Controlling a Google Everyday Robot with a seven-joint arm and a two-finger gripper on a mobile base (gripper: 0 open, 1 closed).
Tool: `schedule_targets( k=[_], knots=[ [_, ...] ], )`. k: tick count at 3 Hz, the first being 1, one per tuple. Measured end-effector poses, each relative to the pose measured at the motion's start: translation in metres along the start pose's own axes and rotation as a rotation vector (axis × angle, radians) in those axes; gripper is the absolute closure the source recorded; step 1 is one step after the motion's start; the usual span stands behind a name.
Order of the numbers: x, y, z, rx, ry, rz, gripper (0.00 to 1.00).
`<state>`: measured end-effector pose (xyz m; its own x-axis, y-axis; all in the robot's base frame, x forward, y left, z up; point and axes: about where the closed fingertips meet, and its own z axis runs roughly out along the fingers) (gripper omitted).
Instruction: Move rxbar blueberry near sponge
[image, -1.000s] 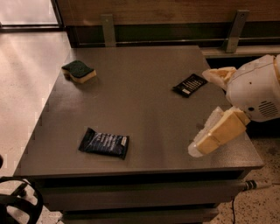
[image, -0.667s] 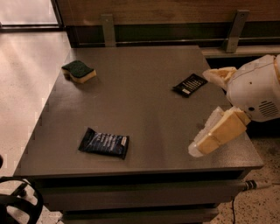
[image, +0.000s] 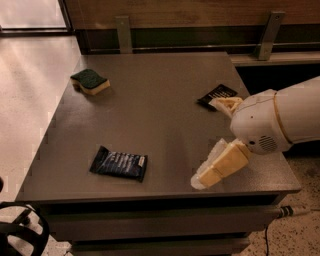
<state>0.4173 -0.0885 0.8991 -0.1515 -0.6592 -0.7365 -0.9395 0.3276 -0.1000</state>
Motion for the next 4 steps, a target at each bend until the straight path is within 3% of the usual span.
schedule_targets(
  k=[2, 4],
  knots=[
    [0.005, 0.018, 0.055, -0.067, -0.170, 0.013, 0.00],
    [-0.007, 0.028, 0.092, -0.116, -0.270, -0.004, 0.00]
  ],
)
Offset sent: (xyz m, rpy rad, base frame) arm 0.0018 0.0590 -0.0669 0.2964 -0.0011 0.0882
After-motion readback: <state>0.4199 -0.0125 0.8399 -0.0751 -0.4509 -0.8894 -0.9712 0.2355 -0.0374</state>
